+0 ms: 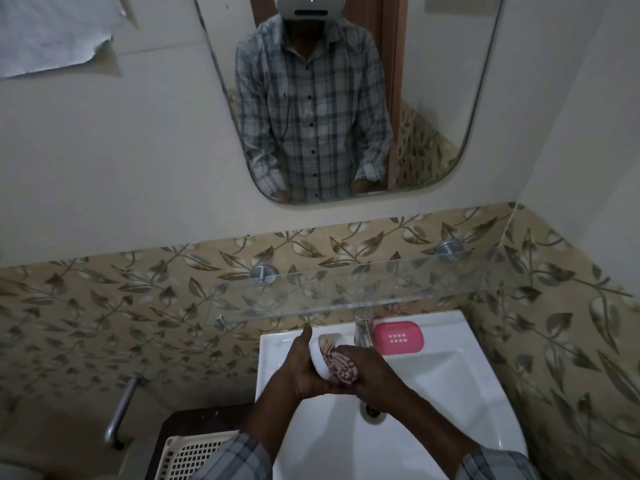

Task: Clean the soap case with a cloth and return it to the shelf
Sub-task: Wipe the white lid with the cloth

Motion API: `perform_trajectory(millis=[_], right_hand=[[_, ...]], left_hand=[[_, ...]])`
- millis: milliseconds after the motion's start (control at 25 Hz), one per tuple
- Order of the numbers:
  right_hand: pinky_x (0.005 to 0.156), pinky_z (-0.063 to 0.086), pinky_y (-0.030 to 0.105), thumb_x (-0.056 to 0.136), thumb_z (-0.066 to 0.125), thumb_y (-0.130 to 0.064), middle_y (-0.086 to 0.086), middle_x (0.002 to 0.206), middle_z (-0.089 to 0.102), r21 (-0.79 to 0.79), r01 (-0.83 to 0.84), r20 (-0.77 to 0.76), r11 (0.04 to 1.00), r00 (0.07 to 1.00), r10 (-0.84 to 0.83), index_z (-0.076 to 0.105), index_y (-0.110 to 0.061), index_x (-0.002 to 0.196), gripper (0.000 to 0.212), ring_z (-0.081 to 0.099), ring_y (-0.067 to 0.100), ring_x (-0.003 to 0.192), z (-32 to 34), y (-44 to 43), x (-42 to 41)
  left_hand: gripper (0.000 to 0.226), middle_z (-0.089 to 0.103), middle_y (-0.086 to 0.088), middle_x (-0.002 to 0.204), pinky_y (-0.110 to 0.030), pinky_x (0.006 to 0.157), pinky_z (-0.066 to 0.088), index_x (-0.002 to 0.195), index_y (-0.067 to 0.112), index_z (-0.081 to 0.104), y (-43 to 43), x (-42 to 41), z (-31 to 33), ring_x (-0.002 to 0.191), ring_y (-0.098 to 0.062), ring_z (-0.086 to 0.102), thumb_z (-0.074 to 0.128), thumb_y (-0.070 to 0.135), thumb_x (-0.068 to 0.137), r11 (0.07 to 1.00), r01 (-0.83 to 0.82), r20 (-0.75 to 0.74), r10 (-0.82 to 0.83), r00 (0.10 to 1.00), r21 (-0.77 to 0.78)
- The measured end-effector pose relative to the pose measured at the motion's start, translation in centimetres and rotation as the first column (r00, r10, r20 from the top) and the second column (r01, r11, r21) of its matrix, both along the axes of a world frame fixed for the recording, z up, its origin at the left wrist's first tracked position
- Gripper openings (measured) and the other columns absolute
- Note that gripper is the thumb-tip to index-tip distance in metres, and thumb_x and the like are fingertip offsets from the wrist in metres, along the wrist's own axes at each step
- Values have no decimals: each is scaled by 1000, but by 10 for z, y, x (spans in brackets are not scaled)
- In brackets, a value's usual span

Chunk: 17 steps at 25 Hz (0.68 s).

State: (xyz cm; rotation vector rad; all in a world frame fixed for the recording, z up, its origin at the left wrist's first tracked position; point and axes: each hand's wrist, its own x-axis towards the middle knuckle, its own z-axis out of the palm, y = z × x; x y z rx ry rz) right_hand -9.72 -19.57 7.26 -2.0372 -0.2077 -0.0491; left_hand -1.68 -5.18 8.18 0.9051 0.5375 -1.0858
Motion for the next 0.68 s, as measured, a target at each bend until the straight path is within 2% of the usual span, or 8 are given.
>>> perform_trajectory(millis=[120,200,320,360,440,480,560,680], right_hand=[[76,58,21,80,76,-15,0,101,75,232,87,-149,969,987,-54,74,-24,98,21,71,0,89,7,3,5],[78,62,43,86,75,-15,18,106,75,489,263,-330,832,938,-103,73,-17,105,20,74,26,94,13,5,8],[82,60,49,88,72,-12,25,115,70,729,462,-511,505,858,-47,63,-7,121,34,70,39,101,19,5,11],[87,57,54,85,74,-8,27,116,69,734,488,-541,473,841,-27,63,-3,121,38,68,43,104,22,4,11],[91,55,56,77,77,1,29,113,69,691,473,-550,547,834,-27,66,3,116,40,67,46,104,25,0,10],[88,57,53,75,79,3,28,110,71,667,441,-529,601,848,-34,69,2,111,37,69,44,101,24,-4,8],[75,60,41,74,80,1,19,100,76,610,327,-417,722,907,-58,74,-6,102,30,74,34,92,21,-10,4],[63,57,35,70,83,-16,5,85,76,257,142,-213,956,973,-87,72,-16,90,23,71,11,77,14,-9,-5]], left_hand=[[61,75,-25,74,-51,73,50,116,0,63,-17,-5,6,91,-43,62,35,52,99,992,-67,170,47,984,111],[50,78,-17,90,-41,68,59,107,10,73,-22,-16,-6,93,-37,71,44,49,96,986,-150,444,99,890,80],[48,61,3,138,-27,91,54,140,31,51,-9,-33,-32,122,-11,61,50,48,94,982,-189,825,86,558,26],[59,48,13,146,-23,99,49,147,35,35,-2,-38,-37,131,-3,52,50,53,93,985,-157,894,5,448,73],[86,34,18,150,-23,108,41,152,36,13,-3,-43,-40,138,0,40,52,71,84,975,-66,934,-180,308,210],[98,35,13,150,-23,107,43,152,36,8,-3,-46,-39,136,0,43,54,79,76,973,-30,924,-209,320,231],[108,46,-1,145,-22,95,51,150,38,9,1,-44,-36,119,-3,60,48,90,64,981,-67,831,-118,543,183],[113,59,-28,131,-55,93,50,142,14,48,4,-27,-14,110,-44,62,22,95,67,996,20,310,-45,950,84]])
